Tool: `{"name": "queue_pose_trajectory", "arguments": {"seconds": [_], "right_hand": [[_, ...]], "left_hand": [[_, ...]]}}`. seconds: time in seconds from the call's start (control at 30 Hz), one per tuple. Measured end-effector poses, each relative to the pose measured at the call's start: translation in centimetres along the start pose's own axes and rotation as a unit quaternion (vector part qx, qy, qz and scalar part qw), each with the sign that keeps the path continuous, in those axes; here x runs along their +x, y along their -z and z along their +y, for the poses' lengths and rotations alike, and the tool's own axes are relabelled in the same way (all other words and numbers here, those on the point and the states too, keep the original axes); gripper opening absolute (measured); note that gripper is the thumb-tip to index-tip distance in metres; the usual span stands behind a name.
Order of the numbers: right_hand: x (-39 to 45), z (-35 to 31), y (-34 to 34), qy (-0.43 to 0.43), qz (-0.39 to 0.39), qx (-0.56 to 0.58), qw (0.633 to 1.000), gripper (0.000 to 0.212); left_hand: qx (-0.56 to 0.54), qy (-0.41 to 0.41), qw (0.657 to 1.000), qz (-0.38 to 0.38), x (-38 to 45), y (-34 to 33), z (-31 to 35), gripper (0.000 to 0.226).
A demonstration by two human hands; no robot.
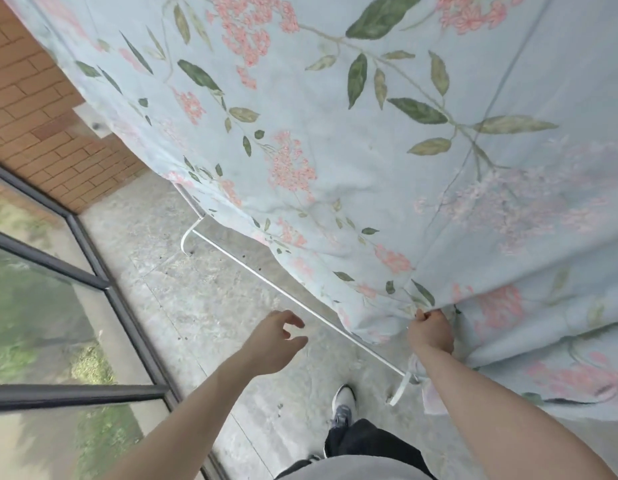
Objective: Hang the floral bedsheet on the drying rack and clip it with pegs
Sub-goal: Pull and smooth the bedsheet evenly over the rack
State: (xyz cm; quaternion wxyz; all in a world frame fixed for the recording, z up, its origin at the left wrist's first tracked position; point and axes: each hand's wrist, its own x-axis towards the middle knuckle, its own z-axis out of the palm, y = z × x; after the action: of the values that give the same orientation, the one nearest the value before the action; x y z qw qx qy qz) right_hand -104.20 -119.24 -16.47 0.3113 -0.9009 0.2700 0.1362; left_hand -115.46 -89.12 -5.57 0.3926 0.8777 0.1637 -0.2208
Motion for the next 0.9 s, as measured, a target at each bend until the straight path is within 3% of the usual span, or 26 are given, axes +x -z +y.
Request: {"name": "queue_pose_trajectory", "arguments": {"seconds": [0.23,0.43,0.53,0.67,0.8,0.9], "right_hand": [[-1.5,0.4,0.4,0.008,-0.054,-0.008,0.998,0.028],[-6.0,4.8,0.7,0.003,-0.133,0.039,0.99,0.021],[-8.4,7.7,3.0,0.004,-0.148,0.058,0.987,0.032],[-8.5,11.0,5.5,-0.013,-0.152,0.088,0.984,0.035],[-4.6,12.7,6.2,-0.021,-0.104,0.094,0.99,0.075],[1.1,14.5,4.8,-0.017,-0.087,0.078,0.993,0.069]], "left_hand": [[-0.023,0.026,0.999,0.02,-4.9,-1.7,-3.1,0.026],[-0.005,0.017,1.0,-0.006,-6.8,-4.5,-3.1,0.029],[0.001,0.005,0.999,-0.04,-6.6,-6.8,-1.3,0.031],[0.007,-0.013,0.997,-0.072,-6.6,-10.0,2.1,0.035],[0.005,-0.024,0.997,-0.075,-5.3,-11.5,5.8,0.035],[-0.003,-0.016,0.998,-0.063,-3.4,-12.2,8.2,0.036]]}}
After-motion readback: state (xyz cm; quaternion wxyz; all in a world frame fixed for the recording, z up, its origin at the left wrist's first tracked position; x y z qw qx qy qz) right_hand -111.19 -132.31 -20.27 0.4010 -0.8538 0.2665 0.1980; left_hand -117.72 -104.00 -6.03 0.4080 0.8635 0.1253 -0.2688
